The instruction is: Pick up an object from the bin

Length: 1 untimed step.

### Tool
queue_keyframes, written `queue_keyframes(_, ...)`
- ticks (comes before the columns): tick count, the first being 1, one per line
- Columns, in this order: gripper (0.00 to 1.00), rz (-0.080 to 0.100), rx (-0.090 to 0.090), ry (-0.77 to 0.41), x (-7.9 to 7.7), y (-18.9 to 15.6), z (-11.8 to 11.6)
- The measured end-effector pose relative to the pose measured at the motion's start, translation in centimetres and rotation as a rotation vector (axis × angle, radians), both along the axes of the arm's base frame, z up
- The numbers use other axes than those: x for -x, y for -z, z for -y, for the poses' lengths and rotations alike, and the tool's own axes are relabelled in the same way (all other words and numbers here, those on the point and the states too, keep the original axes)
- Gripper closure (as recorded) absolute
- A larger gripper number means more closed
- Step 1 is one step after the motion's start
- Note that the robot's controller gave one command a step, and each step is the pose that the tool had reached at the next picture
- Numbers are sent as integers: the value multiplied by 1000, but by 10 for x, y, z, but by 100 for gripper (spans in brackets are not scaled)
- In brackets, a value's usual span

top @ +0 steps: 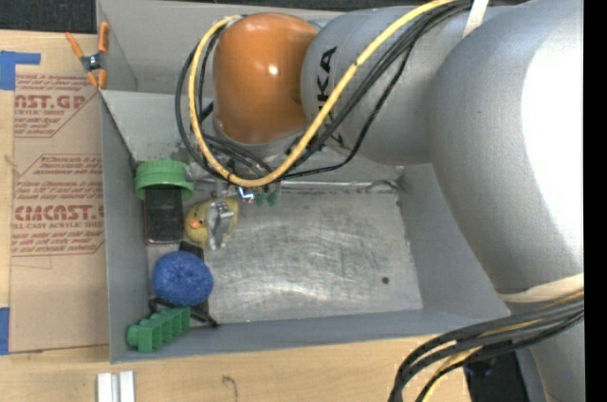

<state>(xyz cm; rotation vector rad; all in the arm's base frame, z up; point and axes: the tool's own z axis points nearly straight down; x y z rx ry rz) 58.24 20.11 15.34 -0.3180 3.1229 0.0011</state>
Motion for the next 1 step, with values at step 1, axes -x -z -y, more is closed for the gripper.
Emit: queue_keyframes(1, 0, 17, 1, -23, -15, 24, 8)
